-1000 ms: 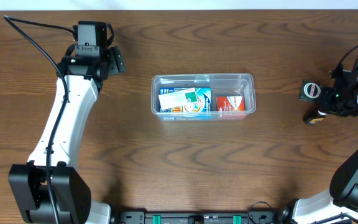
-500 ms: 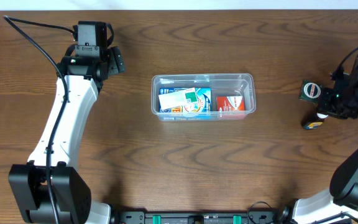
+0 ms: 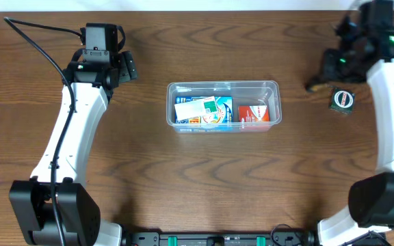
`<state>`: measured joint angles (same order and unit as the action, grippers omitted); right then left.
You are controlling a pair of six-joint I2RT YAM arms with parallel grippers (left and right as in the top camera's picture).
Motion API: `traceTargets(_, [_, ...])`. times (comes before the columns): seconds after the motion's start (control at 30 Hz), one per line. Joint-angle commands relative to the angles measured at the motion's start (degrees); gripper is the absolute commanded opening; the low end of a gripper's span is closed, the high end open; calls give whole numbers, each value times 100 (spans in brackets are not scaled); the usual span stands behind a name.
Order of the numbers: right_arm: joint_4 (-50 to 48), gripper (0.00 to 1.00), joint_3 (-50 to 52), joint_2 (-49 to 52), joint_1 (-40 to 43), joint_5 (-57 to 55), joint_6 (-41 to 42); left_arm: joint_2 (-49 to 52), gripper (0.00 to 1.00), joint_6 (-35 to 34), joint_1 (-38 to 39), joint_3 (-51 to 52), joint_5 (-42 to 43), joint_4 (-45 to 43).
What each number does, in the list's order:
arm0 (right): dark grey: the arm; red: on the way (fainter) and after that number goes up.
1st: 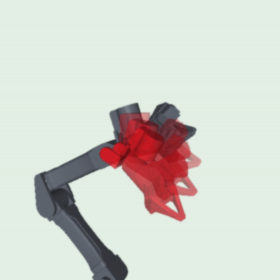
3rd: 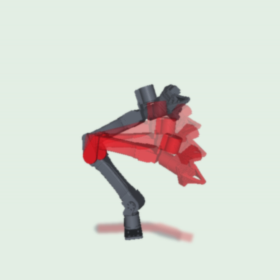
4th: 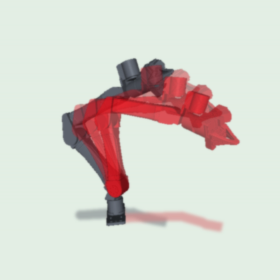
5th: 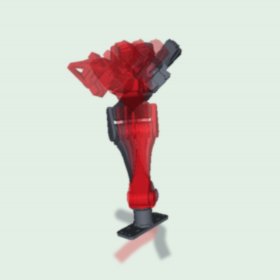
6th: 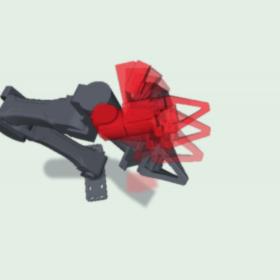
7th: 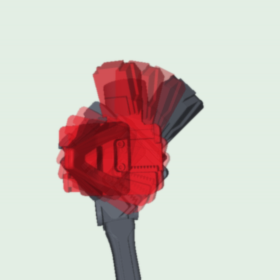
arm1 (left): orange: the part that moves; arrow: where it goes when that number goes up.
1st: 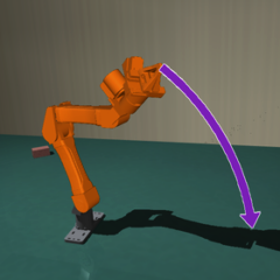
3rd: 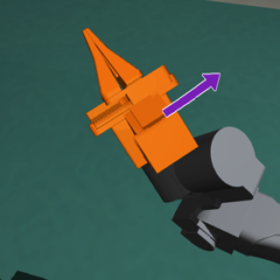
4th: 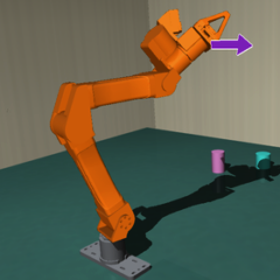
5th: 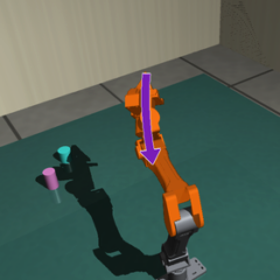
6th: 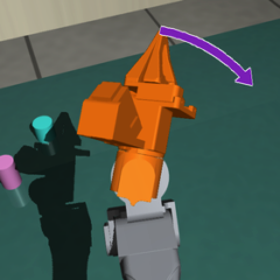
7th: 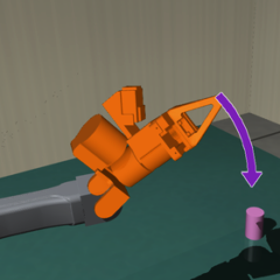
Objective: Pack container
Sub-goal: 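Lift the brown bottle with the right gripper over the container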
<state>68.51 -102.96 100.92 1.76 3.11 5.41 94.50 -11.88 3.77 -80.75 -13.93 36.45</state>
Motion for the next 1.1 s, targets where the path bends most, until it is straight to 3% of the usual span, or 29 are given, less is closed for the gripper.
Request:
traceTargets(0.0, [-103,21,-304,-52,-527,52,664,-129,98,-48,-22,-20,-70,20])
traceTargets(0.3, [-597,18,-306,-46,-1624,-39,1045,-129,98,-48,-22,-20,-70,20])
traceTargets(0.5, [-636,18,-306,55,-2153,-756,1349,-129,98,-48,-22,-20,-70,22])
traceTargets(1.07, [-520,24,-306,1224,-2361,-776,2033,-129,98,-48,-22,-20,-70,22])
